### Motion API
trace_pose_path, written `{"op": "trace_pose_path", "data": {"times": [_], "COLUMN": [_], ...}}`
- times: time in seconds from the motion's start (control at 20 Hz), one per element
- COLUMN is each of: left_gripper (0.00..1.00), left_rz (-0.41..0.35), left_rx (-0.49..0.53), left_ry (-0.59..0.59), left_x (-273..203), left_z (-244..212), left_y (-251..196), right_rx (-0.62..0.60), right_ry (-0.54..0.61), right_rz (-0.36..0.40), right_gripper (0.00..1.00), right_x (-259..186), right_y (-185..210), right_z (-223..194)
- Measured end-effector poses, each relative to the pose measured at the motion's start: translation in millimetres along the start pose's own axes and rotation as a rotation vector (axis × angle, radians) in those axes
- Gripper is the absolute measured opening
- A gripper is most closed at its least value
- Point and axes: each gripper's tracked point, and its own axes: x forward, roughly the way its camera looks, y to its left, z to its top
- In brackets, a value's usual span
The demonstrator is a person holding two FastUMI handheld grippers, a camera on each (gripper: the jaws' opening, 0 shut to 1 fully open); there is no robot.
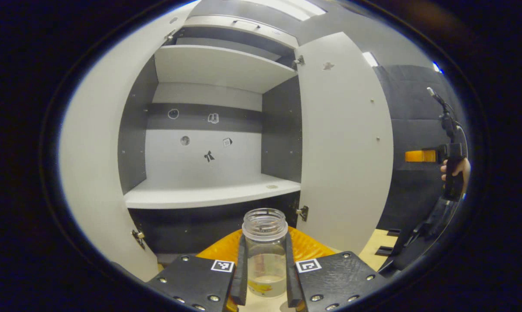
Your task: Grasp the bottle in the cabinet with the left hand and place it on the coaster, then close the right door with the right hand and the left door with the left hand.
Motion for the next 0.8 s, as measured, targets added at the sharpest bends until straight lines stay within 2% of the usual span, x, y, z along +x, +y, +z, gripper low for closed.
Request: {"op": "trace_pose_path", "data": {"times": [0.05,0.1,0.15,0.2,0.4,0.5,0.55,0.7,0.75,0.8], "left_gripper": [0.37,0.37,0.37,0.42,0.37,0.38,0.44,0.44,0.38,0.4], "left_rz": [-0.013,-0.022,-0.028,-0.026,-0.067,-0.09,-0.1,-0.129,-0.138,-0.144], "left_rx": [-0.01,-0.02,-0.03,-0.043,-0.065,-0.074,-0.071,-0.053,-0.049,-0.043], "left_ry": [0.003,0.006,0.008,0.024,0.084,0.103,0.107,0.116,0.121,0.125], "left_x": [0.5,0.2,0.2,2.5,5.9,3.2,0.5,-6.6,-8.3,-10.5], "left_z": [-13.0,-27.4,-38.3,-52.2,-105.7,-121.7,-127.5,-142.0,-146.2,-151.5], "left_y": [-5.9,-11.5,-16.1,-18.5,-42.8,-54.0,-58.5,-69.7,-73.3,-76.4], "right_rx": [-0.006,-0.009,-0.009,-0.006,0.024,0.039,0.046,0.033,0.025,0.02], "right_ry": [0.007,0.016,0.025,0.035,0.072,0.079,0.082,0.087,0.089,0.093], "right_rz": [0.002,0.005,0.008,0.013,0.026,0.02,0.015,0.002,-0.002,-0.003], "right_gripper": [0.99,0.97,1.0,1.0,0.97,0.97,0.97,0.96,0.96,0.96], "right_x": [-3.0,-5.4,-7.6,-10.8,-17.6,-20.5,-21.9,-25.1,-25.2,-26.2], "right_y": [1.1,2.6,4.0,4.5,9.1,8.7,8.3,5.8,5.5,5.1], "right_z": [-1.7,-4.2,-5.3,-7.6,-8.7,-8.2,-8.0,-10.7,-11.4,-13.4]}}
